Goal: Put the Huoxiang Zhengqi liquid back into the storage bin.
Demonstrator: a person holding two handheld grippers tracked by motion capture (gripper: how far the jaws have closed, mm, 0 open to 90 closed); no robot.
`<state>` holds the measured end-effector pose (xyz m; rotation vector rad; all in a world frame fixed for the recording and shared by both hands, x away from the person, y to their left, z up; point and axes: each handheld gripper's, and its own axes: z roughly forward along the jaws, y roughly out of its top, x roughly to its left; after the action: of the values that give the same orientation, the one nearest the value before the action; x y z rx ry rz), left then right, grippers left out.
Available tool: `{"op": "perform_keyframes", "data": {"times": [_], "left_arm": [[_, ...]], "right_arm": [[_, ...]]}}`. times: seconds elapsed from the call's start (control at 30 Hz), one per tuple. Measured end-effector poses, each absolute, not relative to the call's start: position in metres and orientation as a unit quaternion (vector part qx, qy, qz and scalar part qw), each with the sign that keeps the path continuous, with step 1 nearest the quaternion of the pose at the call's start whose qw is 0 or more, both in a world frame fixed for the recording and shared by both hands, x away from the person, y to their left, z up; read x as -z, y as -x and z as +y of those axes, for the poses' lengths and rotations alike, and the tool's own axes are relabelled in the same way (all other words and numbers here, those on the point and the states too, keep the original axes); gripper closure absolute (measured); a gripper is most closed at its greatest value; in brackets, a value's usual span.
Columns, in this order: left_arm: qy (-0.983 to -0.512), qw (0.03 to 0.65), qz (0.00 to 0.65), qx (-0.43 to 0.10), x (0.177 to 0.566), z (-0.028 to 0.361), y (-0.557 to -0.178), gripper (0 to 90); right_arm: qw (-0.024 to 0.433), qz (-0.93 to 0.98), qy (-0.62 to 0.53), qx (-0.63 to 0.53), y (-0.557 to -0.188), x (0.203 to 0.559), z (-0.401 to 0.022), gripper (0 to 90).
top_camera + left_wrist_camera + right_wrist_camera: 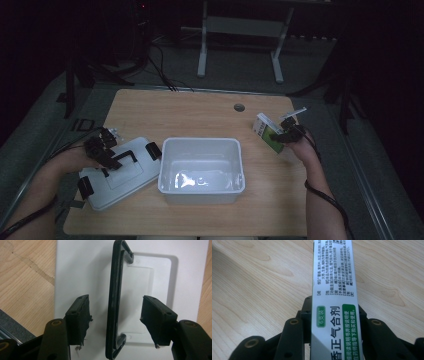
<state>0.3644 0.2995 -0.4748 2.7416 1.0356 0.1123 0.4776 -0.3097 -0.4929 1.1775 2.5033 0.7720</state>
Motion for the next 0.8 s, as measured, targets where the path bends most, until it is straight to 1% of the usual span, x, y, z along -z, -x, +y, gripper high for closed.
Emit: {"op": "perform_keyframes", "data": {"times": [0.1,0.33,0.57,0.8], "left_arm": [[-0.929,0.106,0.352,-0.039,0.474,0.3,-0.364,40.1],[-0.929,0.104,0.354,-0.04,0.473,0.3,-0.364,40.1],[-0.929,0.104,0.354,-0.04,0.471,0.299,-0.363,40.1],[-0.931,0.105,0.348,-0.044,0.467,0.294,-0.364,40.1]], "right_arm": [[0.128,0.866,-0.404,-0.264,-0.476,0.49,-0.309,65.3],[0.132,0.867,-0.394,-0.276,-0.467,0.475,-0.313,65.4],[0.131,0.87,-0.378,-0.288,-0.454,0.466,-0.318,65.3],[0.129,0.882,-0.348,-0.291,-0.432,0.458,-0.322,65.3]]}}
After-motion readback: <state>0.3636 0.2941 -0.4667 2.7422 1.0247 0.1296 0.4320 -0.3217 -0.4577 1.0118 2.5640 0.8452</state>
